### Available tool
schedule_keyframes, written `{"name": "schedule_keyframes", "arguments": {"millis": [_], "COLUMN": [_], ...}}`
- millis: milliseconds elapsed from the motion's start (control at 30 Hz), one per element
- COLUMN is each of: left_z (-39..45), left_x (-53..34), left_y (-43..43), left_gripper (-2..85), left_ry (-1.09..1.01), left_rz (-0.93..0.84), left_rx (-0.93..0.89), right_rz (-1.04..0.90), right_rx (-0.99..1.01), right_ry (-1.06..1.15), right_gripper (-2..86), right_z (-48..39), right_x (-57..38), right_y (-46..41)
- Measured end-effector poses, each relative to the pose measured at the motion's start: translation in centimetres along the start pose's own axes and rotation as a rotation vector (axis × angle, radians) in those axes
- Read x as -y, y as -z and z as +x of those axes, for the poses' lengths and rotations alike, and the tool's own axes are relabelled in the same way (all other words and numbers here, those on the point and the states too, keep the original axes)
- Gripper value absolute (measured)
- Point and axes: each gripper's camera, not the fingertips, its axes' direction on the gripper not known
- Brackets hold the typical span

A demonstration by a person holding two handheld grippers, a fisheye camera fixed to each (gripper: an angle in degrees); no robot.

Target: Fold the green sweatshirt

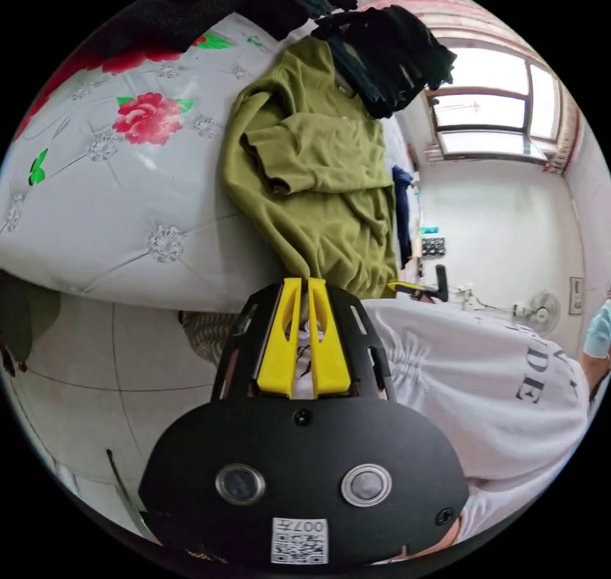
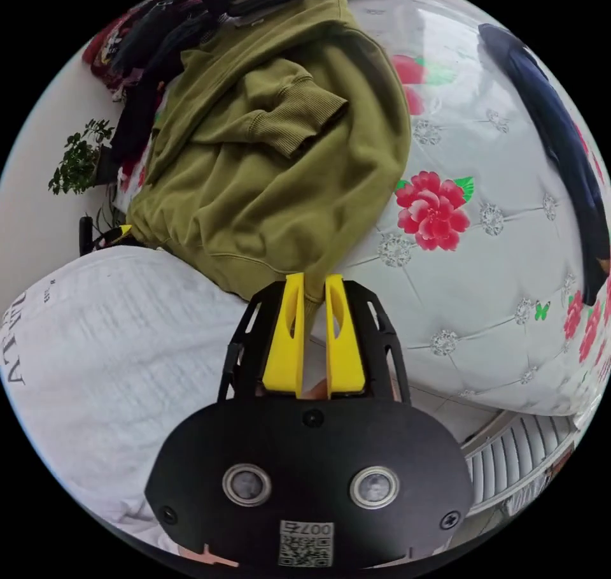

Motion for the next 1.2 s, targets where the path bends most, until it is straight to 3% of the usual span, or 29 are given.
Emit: {"name": "schedule_keyframes", "arguments": {"millis": [100,167,267,367,467,567,767,933,1200], "left_z": [-1.1,-1.6,-1.0,0.7,2.5,3.4,0.9,-2.0,-4.5], "left_x": [1.4,3.5,9.9,18.5,25.2,28.3,27.0,19.9,20.8], "left_y": [5.3,8.2,12.3,15.5,17.0,17.5,11.9,10.3,8.2], "left_gripper": [-0.5,-0.5,0.1,2.0,8.1,10.4,11.9,11.8,11.6], "left_ry": [-0.035,-0.049,-0.070,-0.024,0.096,0.141,0.119,0.241,0.303], "left_rz": [0.168,0.255,0.348,0.461,0.615,0.685,0.471,0.509,0.421], "left_rx": [-0.290,-0.383,-0.445,-0.448,-0.424,-0.247,0.063,0.067,0.092], "right_rz": [0.128,0.342,0.577,0.765,0.871,0.850,0.728,0.729,0.666], "right_rx": [0.262,0.504,0.684,0.809,0.736,0.665,0.539,0.570,0.653], "right_ry": [0.013,0.000,-0.036,-0.099,-0.204,-0.315,-0.482,-0.590,-0.623], "right_gripper": [4.8,4.5,4.8,6.2,8.5,10.0,12.4,13.7,11.3], "right_z": [3.0,6.2,9.6,11.6,12.6,14.9,21.9,24.7,26.1], "right_x": [1.0,2.6,6.7,12.3,17.0,19.0,14.0,8.8,17.2], "right_y": [4.5,10.3,17.5,22.9,25.3,23.6,14.2,9.7,9.0]}}
